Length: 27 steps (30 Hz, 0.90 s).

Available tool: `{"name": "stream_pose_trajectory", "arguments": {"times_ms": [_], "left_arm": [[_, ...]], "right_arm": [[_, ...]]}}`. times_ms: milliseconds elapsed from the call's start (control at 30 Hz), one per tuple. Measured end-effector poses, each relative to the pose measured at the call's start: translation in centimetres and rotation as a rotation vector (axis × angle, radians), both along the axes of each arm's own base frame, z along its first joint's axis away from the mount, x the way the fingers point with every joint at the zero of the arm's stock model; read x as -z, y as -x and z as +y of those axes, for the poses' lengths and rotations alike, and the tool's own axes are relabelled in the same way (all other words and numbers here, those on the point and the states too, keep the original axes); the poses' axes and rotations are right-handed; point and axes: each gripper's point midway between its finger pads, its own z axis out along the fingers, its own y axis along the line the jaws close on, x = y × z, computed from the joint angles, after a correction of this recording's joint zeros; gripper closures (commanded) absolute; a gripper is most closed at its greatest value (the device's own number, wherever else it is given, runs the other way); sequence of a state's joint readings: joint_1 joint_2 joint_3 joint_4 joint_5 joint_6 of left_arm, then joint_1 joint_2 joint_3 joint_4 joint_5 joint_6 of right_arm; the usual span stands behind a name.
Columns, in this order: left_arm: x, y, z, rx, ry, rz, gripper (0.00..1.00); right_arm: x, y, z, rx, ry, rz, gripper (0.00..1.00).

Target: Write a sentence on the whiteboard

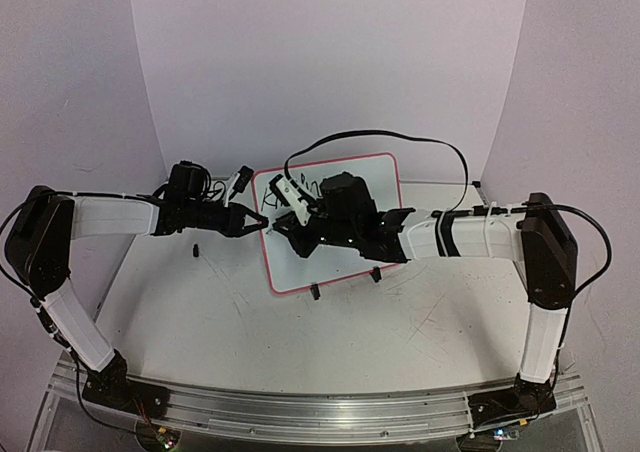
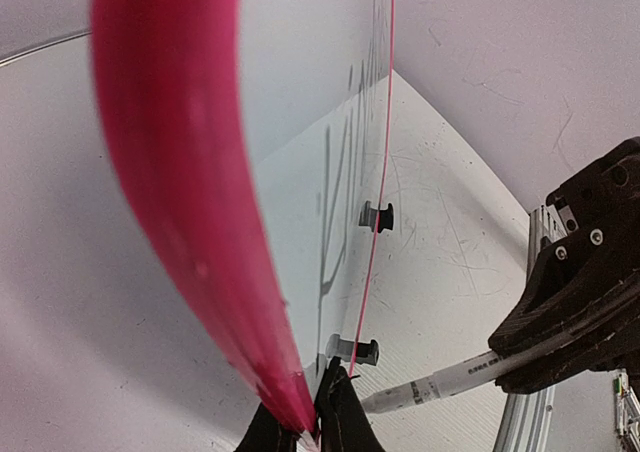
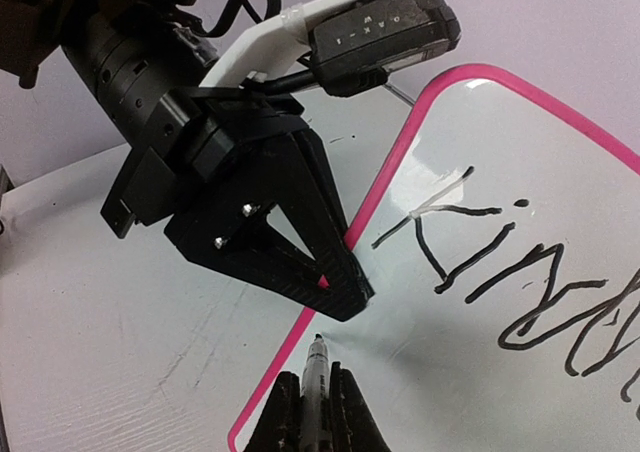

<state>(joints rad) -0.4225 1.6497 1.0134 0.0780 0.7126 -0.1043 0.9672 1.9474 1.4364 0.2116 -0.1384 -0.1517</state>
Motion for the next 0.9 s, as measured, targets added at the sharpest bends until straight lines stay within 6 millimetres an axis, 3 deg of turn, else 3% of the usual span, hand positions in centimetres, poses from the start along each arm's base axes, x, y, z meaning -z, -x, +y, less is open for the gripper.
{"name": "stream_pose_trajectory", "arguments": {"times_ms": [900], "left_arm": [[0.01, -0.01, 0.01, 0.000, 0.000, 0.000, 1.00]], "right_arm": [[0.39, -0.42, -0.41, 0.045, 0.002, 0.025, 1.00]]}}
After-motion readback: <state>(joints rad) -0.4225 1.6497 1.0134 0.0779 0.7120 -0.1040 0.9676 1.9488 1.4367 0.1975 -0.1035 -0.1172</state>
